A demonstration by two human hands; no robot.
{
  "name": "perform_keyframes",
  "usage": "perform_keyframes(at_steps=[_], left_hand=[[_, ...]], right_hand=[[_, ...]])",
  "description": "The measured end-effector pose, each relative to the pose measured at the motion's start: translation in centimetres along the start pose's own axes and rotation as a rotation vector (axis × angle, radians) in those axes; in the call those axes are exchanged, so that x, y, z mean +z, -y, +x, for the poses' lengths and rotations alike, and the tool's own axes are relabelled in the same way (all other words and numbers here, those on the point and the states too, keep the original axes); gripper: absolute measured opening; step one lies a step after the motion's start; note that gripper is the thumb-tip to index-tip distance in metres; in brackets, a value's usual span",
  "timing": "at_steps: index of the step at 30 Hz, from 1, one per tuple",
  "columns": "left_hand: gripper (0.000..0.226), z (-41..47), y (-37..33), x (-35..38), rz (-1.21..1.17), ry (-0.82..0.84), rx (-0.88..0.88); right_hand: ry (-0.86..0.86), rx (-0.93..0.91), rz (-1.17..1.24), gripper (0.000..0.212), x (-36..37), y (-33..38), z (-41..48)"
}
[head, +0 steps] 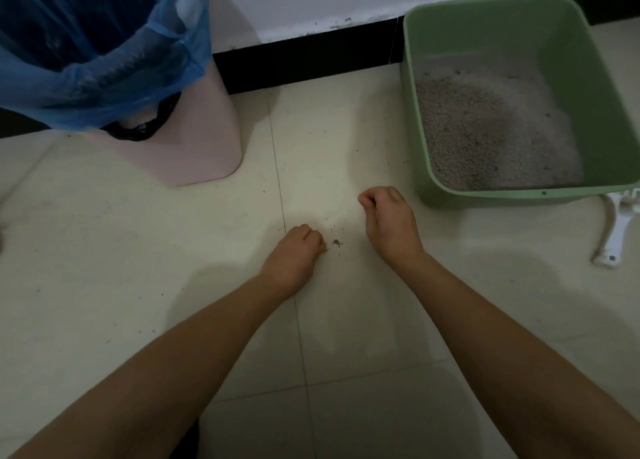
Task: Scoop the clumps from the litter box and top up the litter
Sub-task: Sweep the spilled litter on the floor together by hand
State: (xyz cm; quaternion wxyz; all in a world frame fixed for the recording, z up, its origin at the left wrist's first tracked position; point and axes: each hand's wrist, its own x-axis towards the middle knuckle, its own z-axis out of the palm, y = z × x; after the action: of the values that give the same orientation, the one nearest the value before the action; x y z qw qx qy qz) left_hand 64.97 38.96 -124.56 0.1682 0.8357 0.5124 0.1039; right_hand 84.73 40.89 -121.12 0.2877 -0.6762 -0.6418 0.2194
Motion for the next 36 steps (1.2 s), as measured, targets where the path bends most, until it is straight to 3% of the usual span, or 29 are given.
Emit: perform_keyframes(at_steps=[2, 5, 9, 12, 15, 17, 19, 21, 24, 27, 31, 33, 36], left_hand=[[0.021, 0.4, 0.1, -3.7, -0.022, -0.099, -0.061], [0.018, 2.3, -1.1, -12.2, -0.016, -0.382, -0.046], [0.017, 4.4, -1.5, -24.3, 0.069, -0.762, -0.029], [0.022, 4.4, 1.0, -30.8, 0.126, -0.920, -0.168], [0.030, 4.4, 5.2, -34.7, 0.256, -0.838, -0.376], [0.027, 4.2, 7.8, -35.6, 0.282, -0.622, -0.499], [0.044, 3.7, 9.4, -35.4, 0.187, -0.425, -0.613], [0.054, 3.3, 9.6, -34.5, 0.063, -0.414, -0.665], [0.041, 3.5, 9.0, -33.2, 0.079, -0.580, -0.575], [0.035, 4.3, 6.6, -31.4, 0.096, -0.821, -0.345], [0.020, 5.7, 1.1, -25.6, -0.018, -1.014, -0.047], [0.018, 6.0, -1.1, -21.2, -0.094, -0.916, 0.001], [0.024, 4.6, -1.6, -13.7, -0.150, -0.588, -0.078]], right_hand=[[0.006, -0.021, 0.044, 0.017, -0.3, 2.3, 2.1], [-0.023, -0.057, 0.112, 0.019, -1.7, 6.8, 6.1], [-0.172, -0.170, 0.239, 0.022, -3.7, 14.3, 12.1], [-0.304, -0.281, 0.358, 0.020, -4.6, 20.7, 15.2], [-0.208, -0.388, 0.392, 0.017, -4.4, 27.2, 16.6], [0.099, -0.469, 0.151, 0.024, -3.6, 30.0, 17.5], [0.324, -0.484, -0.141, 0.028, -3.1, 31.0, 17.8], [0.283, -0.520, -0.157, 0.032, -3.7, 30.4, 17.7], [0.135, -0.490, 0.010, 0.035, -5.2, 28.0, 16.7], [0.053, -0.412, 0.098, 0.037, -6.2, 23.8, 14.8], [0.125, -0.246, 0.024, 0.038, -5.5, 14.7, 9.9], [0.215, -0.157, -0.060, 0.039, -4.6, 9.7, 6.8], [0.290, -0.068, -0.161, 0.040, -2.9, 3.6, 1.4]])
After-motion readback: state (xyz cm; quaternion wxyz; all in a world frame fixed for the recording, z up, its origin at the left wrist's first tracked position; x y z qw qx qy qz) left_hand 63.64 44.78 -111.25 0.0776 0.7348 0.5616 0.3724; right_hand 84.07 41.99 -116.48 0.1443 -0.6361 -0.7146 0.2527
